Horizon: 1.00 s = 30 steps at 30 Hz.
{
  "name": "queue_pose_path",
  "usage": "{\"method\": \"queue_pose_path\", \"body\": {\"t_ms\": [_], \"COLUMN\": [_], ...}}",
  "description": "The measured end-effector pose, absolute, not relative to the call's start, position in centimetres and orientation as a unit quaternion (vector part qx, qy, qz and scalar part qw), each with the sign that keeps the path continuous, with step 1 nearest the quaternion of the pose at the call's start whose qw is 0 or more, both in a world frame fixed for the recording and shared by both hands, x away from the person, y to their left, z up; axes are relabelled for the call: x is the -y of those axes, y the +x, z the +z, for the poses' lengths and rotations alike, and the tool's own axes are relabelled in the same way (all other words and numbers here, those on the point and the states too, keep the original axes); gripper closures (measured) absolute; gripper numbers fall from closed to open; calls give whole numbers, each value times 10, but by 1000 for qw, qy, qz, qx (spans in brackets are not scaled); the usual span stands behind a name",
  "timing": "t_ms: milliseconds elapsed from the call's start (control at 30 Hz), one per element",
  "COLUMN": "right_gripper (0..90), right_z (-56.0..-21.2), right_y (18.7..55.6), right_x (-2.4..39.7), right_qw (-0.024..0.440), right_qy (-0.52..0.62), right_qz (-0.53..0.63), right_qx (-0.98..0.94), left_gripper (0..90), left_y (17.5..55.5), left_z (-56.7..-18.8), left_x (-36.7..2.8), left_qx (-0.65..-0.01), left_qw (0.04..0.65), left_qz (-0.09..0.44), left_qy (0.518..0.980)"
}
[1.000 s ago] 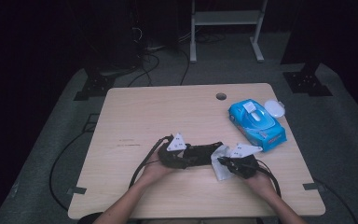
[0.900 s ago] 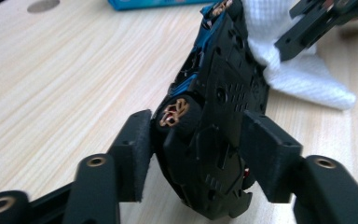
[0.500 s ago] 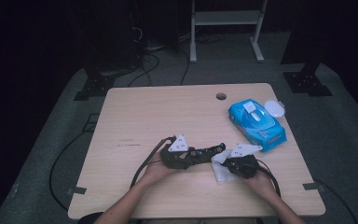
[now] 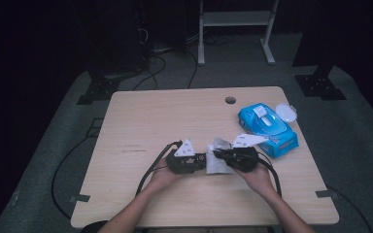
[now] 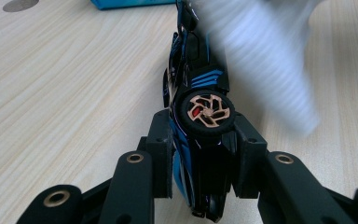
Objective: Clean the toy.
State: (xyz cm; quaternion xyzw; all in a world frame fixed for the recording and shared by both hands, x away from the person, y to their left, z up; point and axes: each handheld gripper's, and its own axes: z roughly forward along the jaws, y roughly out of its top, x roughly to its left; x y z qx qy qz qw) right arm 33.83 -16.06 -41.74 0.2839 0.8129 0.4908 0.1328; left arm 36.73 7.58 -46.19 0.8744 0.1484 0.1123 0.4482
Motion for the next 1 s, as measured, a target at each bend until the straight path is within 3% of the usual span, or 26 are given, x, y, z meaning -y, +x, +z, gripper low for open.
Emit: {"method": "queue_pose_path", "body": {"t_ms": [267, 467, 600, 767, 867, 1000], "right_gripper": [864, 865, 865, 863, 863, 864], "right_z": [-426, -432, -433, -434, -432, -432], "right_y": [351, 357, 356, 349, 350, 351], "right_x": [119, 147, 157, 137, 128, 133], "right_qw": [108, 156, 152, 157, 134, 143], "right_qy": [277, 305, 321, 301, 288, 293], "right_qz": [481, 455, 463, 467, 476, 472], "right_qx": [-825, -822, -812, -817, -820, -819], "left_gripper": [657, 657, 656, 657, 658, 658], "left_y": [367, 367, 368, 369, 370, 369], "left_z": [-462, -462, -462, -461, -462, -462], "left_x": [-77, -78, -76, -77, -79, -79], "left_qx": [-148, -147, -146, -146, -151, -151], "left_qw": [449, 448, 449, 448, 449, 449], "left_qz": [112, 114, 112, 110, 108, 109], "left_qy": [874, 874, 874, 875, 874, 874]}}
